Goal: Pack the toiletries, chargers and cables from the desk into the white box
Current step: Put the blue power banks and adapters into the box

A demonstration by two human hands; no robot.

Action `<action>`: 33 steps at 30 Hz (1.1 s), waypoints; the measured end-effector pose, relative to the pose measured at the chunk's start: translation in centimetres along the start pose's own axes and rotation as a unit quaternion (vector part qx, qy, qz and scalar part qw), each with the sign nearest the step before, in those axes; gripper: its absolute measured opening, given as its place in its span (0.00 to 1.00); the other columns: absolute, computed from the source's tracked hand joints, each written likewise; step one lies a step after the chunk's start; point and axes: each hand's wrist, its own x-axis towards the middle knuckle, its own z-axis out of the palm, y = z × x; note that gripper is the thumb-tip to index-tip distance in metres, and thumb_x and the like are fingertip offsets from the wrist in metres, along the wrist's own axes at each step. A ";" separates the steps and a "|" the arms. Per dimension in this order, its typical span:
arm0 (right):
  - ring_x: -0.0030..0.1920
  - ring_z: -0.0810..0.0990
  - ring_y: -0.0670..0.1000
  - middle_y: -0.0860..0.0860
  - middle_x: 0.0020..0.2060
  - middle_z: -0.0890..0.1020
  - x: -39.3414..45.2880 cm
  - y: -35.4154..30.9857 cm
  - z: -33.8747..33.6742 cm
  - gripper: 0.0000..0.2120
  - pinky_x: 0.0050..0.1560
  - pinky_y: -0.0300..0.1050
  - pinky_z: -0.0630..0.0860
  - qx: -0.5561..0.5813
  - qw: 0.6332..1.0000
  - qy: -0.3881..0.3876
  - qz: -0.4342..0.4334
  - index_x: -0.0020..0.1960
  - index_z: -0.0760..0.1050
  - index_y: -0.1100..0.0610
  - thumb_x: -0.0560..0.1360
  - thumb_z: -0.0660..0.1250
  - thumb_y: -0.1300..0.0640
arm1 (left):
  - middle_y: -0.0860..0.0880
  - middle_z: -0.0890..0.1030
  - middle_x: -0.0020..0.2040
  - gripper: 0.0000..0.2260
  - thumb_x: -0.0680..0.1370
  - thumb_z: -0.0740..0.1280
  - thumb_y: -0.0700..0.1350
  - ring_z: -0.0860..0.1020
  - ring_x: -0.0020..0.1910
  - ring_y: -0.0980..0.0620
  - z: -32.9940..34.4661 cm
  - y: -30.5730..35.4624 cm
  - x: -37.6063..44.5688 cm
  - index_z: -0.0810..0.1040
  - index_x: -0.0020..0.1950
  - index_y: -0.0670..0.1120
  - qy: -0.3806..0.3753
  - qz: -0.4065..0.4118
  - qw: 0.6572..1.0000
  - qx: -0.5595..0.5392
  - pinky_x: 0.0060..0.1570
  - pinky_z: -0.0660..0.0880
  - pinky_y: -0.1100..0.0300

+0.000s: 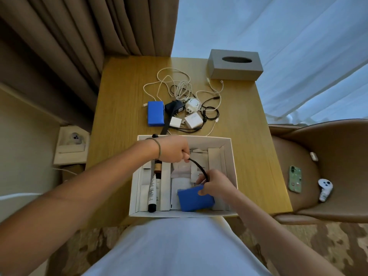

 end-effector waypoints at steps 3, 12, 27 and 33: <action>0.41 0.81 0.48 0.48 0.41 0.83 -0.1 0.0 -0.2 0.10 0.37 0.41 0.77 -0.139 0.990 0.017 -0.031 0.43 0.80 0.52 0.66 0.79 0.60 | 0.55 0.78 0.38 0.11 0.82 0.62 0.45 0.73 0.35 0.57 0.9 0.3 0.2 0.84 0.56 0.50 -0.016 0.000 1.000 -0.016 0.34 0.69 0.65; 0.48 0.79 0.56 0.54 0.54 0.76 -0.3 0.4 0.2 0.22 0.43 0.47 0.76 -0.305 0.944 0.085 -0.097 0.59 0.73 0.56 0.69 0.76 0.57 | 0.51 0.77 0.31 0.11 0.84 0.57 0.38 0.73 0.29 0.56 5.0 0.8 -0.2 0.78 0.58 0.37 -0.024 -0.135 0.852 -0.506 0.45 0.82 0.54; 0.49 0.80 0.57 0.57 0.58 0.75 -0.3 0.5 0.9 0.16 0.39 0.46 0.72 -0.402 0.909 0.072 -0.088 0.60 0.76 0.58 0.74 0.70 0.66 | 0.48 0.75 0.48 0.08 0.81 0.63 0.38 0.75 0.47 0.51 15.2 0.5 1.1 0.81 0.51 0.43 0.204 -0.170 0.942 -0.205 0.46 0.76 0.58; 0.59 0.75 0.57 0.54 0.62 0.74 -0.3 1.5 1.7 0.23 0.48 0.50 0.79 -0.326 0.917 0.114 -0.201 0.68 0.73 0.54 0.73 0.70 0.60 | 0.44 0.81 0.46 0.05 0.78 0.67 0.43 0.80 0.44 0.46 14.9 -1.0 1.0 0.82 0.49 0.43 0.133 -0.171 0.975 0.052 0.41 0.75 0.56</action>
